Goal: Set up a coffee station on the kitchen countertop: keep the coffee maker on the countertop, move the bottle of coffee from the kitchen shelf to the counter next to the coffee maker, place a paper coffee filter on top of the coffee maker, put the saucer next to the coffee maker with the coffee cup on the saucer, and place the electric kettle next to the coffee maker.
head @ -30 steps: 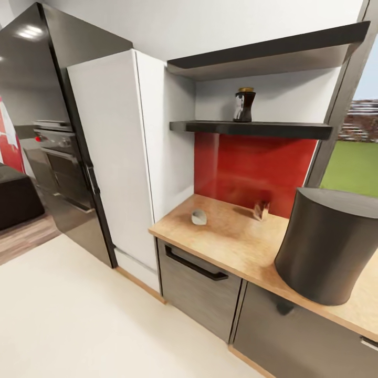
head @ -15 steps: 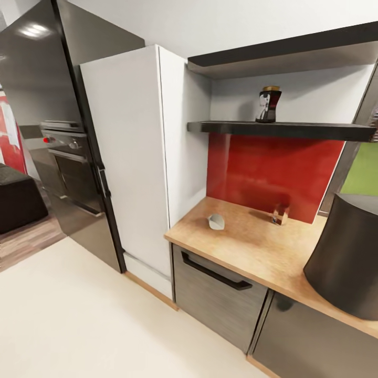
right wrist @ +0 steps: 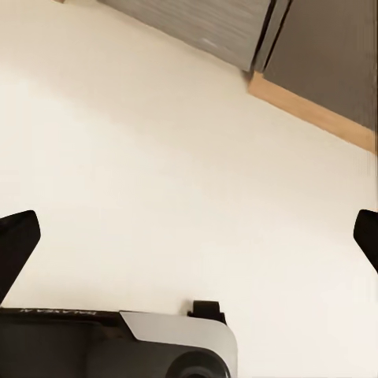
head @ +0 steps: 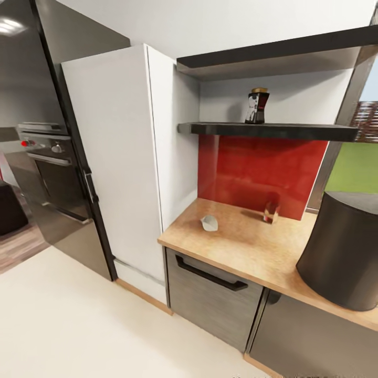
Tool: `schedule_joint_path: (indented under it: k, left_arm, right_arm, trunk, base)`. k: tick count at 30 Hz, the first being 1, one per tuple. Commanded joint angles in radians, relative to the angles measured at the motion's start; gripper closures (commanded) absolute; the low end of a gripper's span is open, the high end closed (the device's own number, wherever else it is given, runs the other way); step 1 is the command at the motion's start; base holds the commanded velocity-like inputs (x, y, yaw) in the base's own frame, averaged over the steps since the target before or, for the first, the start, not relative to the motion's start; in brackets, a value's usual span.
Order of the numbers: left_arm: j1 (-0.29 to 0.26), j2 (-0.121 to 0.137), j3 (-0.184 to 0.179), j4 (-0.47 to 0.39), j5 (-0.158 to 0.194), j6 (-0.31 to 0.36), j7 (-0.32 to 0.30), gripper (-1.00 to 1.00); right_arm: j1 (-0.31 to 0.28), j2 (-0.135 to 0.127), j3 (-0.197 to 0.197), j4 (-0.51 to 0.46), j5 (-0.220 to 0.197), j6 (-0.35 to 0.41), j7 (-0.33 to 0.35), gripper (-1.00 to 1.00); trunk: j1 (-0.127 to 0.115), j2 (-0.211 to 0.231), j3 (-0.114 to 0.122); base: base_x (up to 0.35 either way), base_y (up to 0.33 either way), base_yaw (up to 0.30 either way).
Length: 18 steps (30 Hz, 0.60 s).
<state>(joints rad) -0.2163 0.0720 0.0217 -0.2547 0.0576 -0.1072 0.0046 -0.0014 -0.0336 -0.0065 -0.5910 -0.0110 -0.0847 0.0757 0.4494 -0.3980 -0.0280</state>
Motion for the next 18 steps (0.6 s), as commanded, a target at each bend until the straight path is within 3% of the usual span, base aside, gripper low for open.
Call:
schedule_joint_path:
  k: [1, 5, 10, 12, 18]
  left_arm:
    - [0.004, 0.001, 0.001, 0.022, 0.006, -0.002, 0.001, -1.00]
    - [0.025, 0.003, 0.001, 0.116, 0.003, -0.001, 0.003, -1.00]
    - [0.041, 0.013, 0.000, 0.192, 0.001, 0.010, 0.016, -1.00]
    - [0.043, 0.024, 0.000, 0.202, 0.001, 0.014, 0.030, -1.00]
    - [0.047, 0.040, 0.000, 0.215, 0.002, 0.047, 0.078, -1.00]
  right_arm:
    - [0.000, 0.000, -0.001, -0.001, -0.001, -0.002, 0.004, -1.00]
    - [0.000, 0.001, 0.001, -0.001, -0.001, -0.003, 0.004, -1.00]
    - [0.000, 0.009, 0.006, -0.036, -0.001, -0.002, 0.001, -1.00]
    - [0.000, 0.010, 0.007, -0.085, -0.001, -0.002, 0.002, -1.00]
    - [-0.001, 0.024, 0.008, -0.381, -0.004, 0.007, 0.006, -1.00]
  trunk:
    - [0.001, -0.002, -0.001]
    - [0.001, -0.002, 0.001]
    - [0.001, -0.002, 0.002]
    - [0.001, -0.002, 0.002]
    - [0.001, -0.002, 0.002]
  base:
    - [0.001, 0.001, -0.242]
    - [0.002, 0.000, -0.217]
    - [0.091, -0.023, -0.063]
    - [0.216, -0.106, -0.012]
    - [0.257, -0.149, -0.003]
